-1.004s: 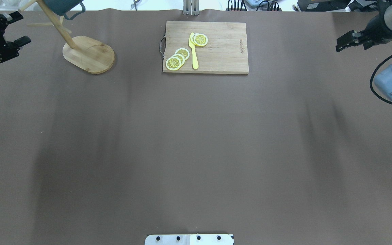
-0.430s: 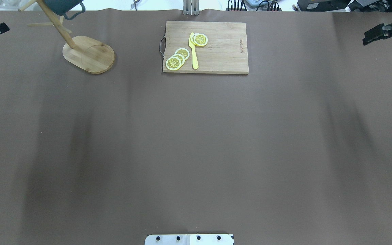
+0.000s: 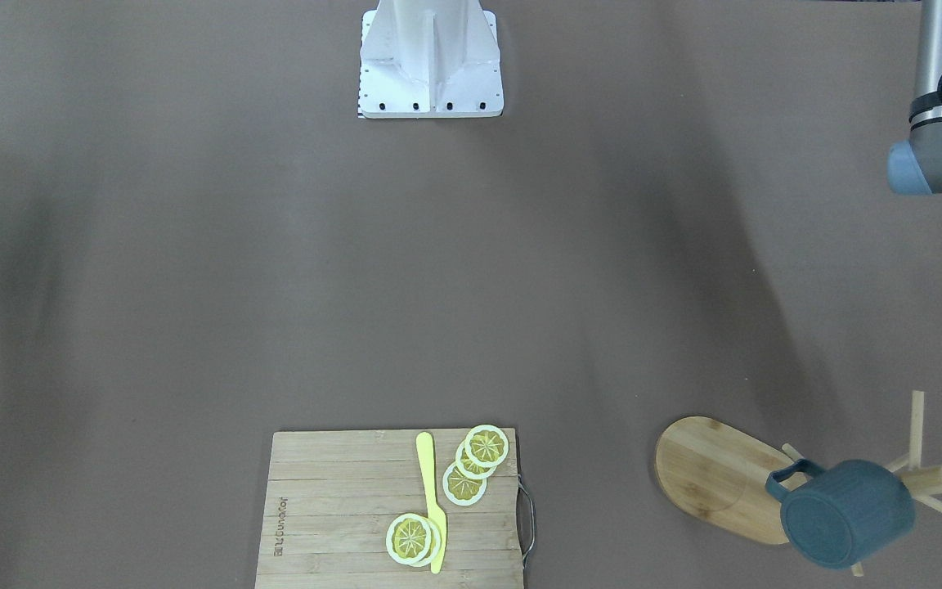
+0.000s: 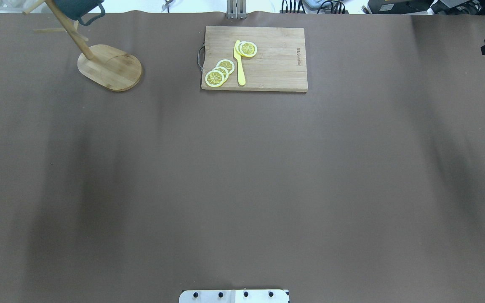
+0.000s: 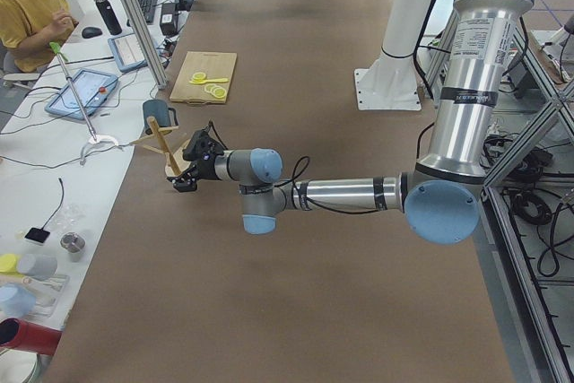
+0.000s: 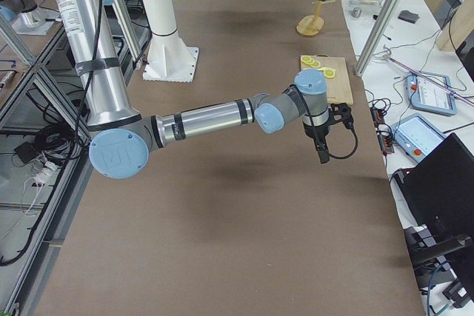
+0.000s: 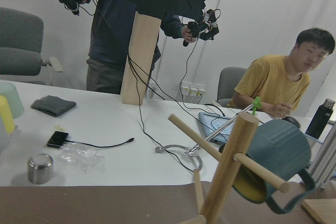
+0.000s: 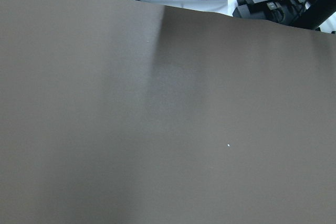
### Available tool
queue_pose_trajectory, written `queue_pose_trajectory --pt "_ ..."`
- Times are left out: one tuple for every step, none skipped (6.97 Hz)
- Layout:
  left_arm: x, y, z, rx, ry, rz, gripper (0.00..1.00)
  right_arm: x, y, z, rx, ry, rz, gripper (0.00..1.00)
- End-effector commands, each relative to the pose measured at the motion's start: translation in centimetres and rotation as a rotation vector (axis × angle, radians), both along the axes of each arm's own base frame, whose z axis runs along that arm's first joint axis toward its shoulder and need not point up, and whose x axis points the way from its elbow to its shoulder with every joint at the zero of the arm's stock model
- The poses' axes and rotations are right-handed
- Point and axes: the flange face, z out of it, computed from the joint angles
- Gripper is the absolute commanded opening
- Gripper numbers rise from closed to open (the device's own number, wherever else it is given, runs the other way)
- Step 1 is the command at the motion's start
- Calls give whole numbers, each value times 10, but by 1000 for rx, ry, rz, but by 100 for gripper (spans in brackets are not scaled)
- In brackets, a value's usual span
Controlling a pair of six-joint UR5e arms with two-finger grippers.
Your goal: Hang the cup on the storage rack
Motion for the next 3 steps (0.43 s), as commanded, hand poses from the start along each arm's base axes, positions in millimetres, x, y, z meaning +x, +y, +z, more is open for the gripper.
queue_pose_trajectory --pt "-34 -13 13 -202 -63 157 98 23 17 30 -14 26 -13 100" --pt "-63 -17 18 -305 -51 237 98 26 20 39 -27 29 -17 100" --pt "-68 -19 17 -355 -82 316 98 33 23 45 -39 30 -8 100"
